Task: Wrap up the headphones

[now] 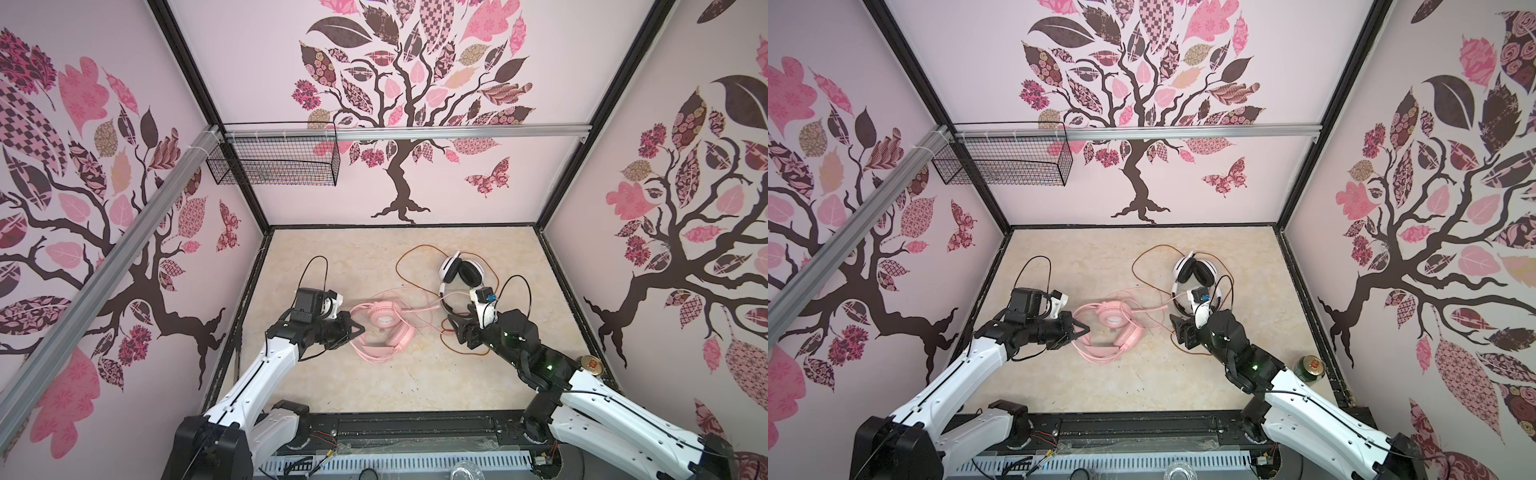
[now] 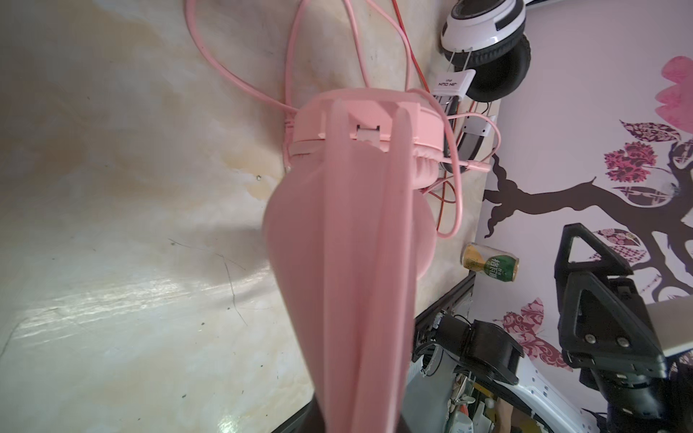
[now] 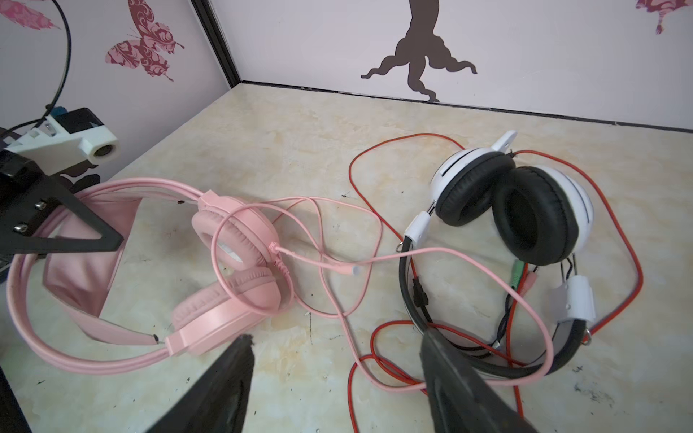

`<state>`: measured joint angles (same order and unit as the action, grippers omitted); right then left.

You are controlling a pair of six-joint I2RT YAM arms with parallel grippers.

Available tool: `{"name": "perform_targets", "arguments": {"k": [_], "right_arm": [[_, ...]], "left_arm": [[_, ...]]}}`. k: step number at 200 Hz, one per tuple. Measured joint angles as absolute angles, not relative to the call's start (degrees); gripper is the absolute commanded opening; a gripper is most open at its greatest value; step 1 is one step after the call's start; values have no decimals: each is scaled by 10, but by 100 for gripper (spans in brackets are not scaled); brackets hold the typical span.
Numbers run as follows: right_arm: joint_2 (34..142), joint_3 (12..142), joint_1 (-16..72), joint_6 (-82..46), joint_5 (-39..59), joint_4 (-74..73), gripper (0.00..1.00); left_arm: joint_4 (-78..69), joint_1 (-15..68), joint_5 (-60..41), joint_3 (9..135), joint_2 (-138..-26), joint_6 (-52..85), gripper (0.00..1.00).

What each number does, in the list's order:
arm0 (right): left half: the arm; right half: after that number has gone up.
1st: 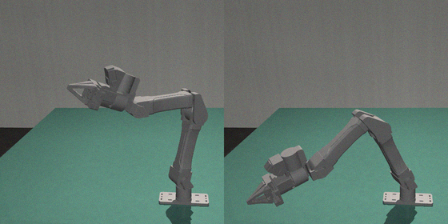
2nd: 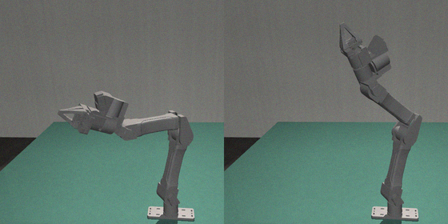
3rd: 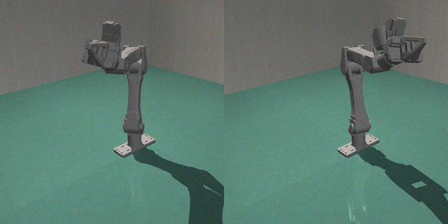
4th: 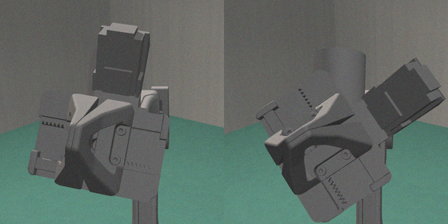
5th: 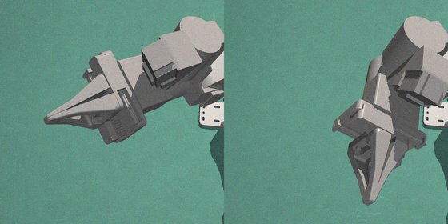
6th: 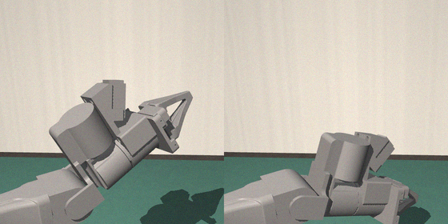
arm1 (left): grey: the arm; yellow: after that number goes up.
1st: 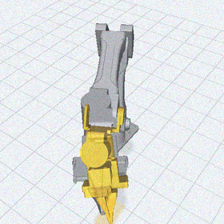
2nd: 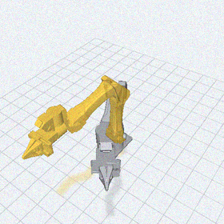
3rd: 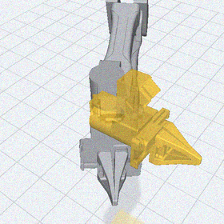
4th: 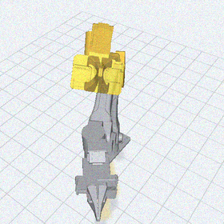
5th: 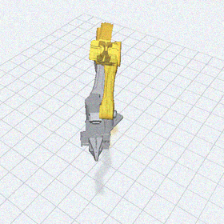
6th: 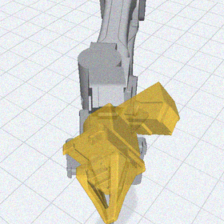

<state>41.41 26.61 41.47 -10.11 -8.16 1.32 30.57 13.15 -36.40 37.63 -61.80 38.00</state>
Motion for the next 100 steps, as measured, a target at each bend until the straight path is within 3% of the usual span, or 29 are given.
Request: {"name": "perform_targets", "arguments": {"k": [29,51,90,100], "right_arm": [[402,236,415,-101,-80,2,73],[392,223,415,-101,-76,-3,73],[360,207,415,-103,-64,-18,74],[351,202,415,-104,-61,-23,74]], "left_arm": [[296,131,-335,377,-665,371,0],[308,132,-311,377,-702,360,18],[363,135,-263,405,-749,342,29],[375,136,-251,418,-761,340,41]]}}
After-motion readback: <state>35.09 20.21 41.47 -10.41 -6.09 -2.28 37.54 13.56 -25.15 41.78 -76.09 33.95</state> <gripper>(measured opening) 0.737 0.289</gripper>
